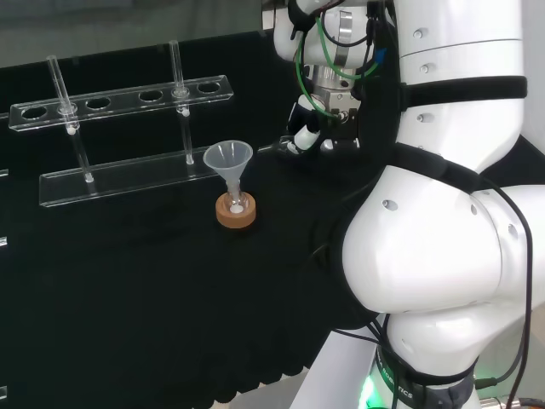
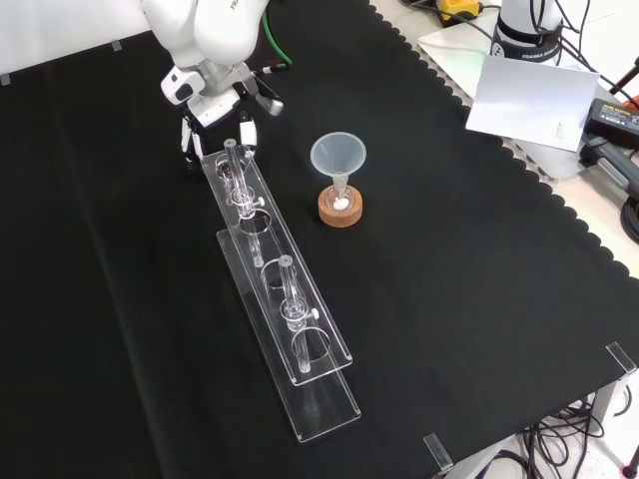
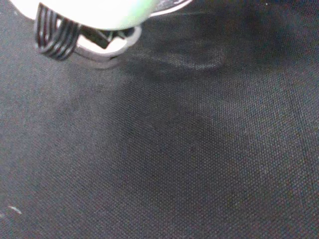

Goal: Put the weighing funnel back on the table.

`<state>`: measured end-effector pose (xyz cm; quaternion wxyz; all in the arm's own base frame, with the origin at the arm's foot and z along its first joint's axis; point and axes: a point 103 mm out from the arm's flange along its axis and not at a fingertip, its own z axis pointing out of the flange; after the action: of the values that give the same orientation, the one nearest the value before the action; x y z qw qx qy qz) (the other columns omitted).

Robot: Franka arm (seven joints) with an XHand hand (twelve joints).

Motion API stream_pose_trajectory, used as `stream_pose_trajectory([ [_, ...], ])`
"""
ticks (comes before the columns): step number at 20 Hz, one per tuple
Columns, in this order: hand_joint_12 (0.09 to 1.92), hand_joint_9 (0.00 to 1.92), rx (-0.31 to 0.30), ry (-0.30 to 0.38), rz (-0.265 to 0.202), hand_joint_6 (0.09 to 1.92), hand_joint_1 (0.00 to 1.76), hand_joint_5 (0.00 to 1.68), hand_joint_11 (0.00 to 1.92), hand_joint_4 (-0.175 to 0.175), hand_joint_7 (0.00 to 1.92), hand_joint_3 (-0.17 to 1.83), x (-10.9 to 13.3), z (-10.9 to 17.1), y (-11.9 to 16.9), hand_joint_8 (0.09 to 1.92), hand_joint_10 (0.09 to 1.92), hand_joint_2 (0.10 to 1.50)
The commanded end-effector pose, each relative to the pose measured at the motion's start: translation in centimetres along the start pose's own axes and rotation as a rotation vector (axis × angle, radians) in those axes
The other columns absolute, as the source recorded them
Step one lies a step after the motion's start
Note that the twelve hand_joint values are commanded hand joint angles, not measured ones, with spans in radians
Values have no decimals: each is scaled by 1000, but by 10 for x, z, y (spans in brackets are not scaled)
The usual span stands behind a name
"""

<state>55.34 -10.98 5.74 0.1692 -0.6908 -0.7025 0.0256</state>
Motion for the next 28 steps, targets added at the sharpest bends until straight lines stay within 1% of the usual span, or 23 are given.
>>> stream_pose_trajectory([
  [1,979,1162,-1,7,4,87,1150,1559,874,175,722,550,-1,3,0,633,87,644],
  [3,982,1158,5,7,8,87,1141,1540,873,175,688,438,-2,6,0,654,87,710],
  [5,987,1139,18,5,12,87,1130,1513,866,175,636,252,-1,7,1,679,87,814],
  [6,993,1126,24,-1,12,87,1126,1499,855,175,610,169,-1,8,1,689,87,859],
  [8,1006,1095,38,-34,6,90,1121,1475,833,175,571,70,0,8,0,700,87,913],
  [10,1011,1057,45,-53,2,87,1047,1362,802,144,532,2,2,8,0,696,87,886],
  [12,1016,1019,52,-60,0,87,1015,1291,774,118,483,-21,3,7,-1,684,87,871],
  [15,1045,962,50,-65,-9,87,993,1215,719,93,412,-34,4,3,-3,672,87,863],
  [17,1085,913,43,-74,-11,87,975,1138,649,79,361,-44,7,-5,-6,666,87,858],
  [18,1117,876,41,-92,-9,87,959,1058,595,68,328,-50,10,-10,-8,658,87,852],
  [20,1186,794,31,-143,-2,87,919,839,478,42,263,-66,22,-20,-12,639,87,841],
  [21,1219,760,27,-167,7,87,898,759,422,36,237,-74,28,-24,-14,630,87,837],
  [24,1284,673,37,-226,21,87,845,608,296,25,165,-95,42,-26,-19,604,87,828],
  [26,1304,637,38,-254,25,87,828,558,252,22,133,-105,51,-25,-22,591,87,826],
  [27,1308,622,33,-258,26,87,822,540,239,22,123,-108,54,-25,-24,588,87,824],
  [28,1310,612,24,-261,25,87,817,527,230,22,117,-111,63,-25,-26,585,87,822],
])
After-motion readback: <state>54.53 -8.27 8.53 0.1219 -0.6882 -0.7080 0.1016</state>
